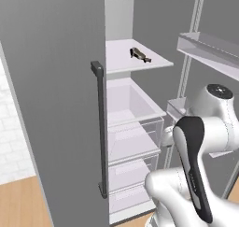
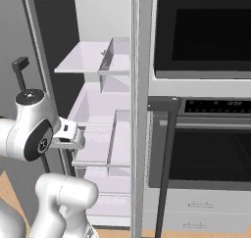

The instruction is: Place one lemon wedge and one fish in each tupperware on the nearby counter, to pack two identical lunches.

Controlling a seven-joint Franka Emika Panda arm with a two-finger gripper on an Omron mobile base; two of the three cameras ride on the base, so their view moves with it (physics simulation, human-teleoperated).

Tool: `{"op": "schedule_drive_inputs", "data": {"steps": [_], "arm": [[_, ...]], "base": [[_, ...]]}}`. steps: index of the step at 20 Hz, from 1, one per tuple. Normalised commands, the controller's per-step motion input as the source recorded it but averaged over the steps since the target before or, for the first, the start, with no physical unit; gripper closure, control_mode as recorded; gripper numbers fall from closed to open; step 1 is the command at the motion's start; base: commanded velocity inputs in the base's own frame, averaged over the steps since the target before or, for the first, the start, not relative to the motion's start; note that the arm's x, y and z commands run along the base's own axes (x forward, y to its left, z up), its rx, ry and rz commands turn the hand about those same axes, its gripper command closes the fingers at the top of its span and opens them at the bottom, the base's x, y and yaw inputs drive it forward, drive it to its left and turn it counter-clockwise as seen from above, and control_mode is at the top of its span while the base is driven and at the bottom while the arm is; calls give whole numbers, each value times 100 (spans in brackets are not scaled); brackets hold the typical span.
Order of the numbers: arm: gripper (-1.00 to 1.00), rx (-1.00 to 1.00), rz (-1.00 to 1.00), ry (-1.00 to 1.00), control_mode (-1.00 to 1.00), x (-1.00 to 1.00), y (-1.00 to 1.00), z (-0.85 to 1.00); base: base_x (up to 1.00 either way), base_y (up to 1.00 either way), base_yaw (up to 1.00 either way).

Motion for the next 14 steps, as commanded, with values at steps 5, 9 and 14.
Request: {"op": "schedule_drive_inputs", "data": {"steps": [5,9,14], "arm": [[-100,0,-19,-40,-100,16,0,95],[-100,0,-21,-20,-100,35,0,100],[-100,0,-17,-14,-100,58,6,100]], "base": [[0,0,0],[0,0,0],[0,0,0]]}}
